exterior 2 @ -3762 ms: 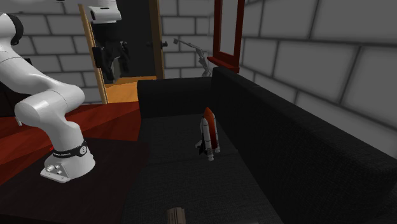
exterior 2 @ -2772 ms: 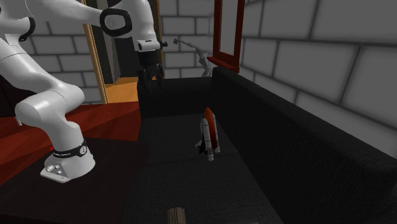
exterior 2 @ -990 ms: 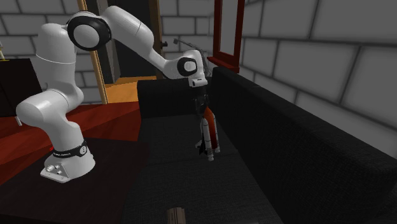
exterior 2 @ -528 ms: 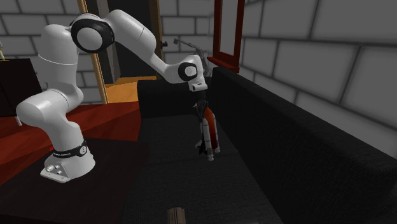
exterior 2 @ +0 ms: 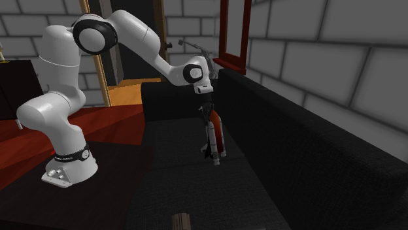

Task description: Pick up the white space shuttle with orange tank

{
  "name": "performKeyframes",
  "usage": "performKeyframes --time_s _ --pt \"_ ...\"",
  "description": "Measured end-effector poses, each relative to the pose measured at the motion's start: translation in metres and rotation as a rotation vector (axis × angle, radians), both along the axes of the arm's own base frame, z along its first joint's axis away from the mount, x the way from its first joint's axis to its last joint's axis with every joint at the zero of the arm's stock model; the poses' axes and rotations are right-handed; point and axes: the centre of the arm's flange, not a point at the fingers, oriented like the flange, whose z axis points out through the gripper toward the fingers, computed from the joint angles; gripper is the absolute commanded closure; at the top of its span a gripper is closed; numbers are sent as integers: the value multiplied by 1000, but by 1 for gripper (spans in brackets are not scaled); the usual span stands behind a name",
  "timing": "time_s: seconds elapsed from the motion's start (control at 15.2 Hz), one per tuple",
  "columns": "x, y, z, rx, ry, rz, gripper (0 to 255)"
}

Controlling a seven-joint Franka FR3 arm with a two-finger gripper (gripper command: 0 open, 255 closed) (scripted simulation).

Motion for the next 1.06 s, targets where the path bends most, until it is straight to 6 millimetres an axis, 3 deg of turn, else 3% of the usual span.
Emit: performKeyframes --time_s 1.06 --pt "1 -1 76 -1 3 0 255"
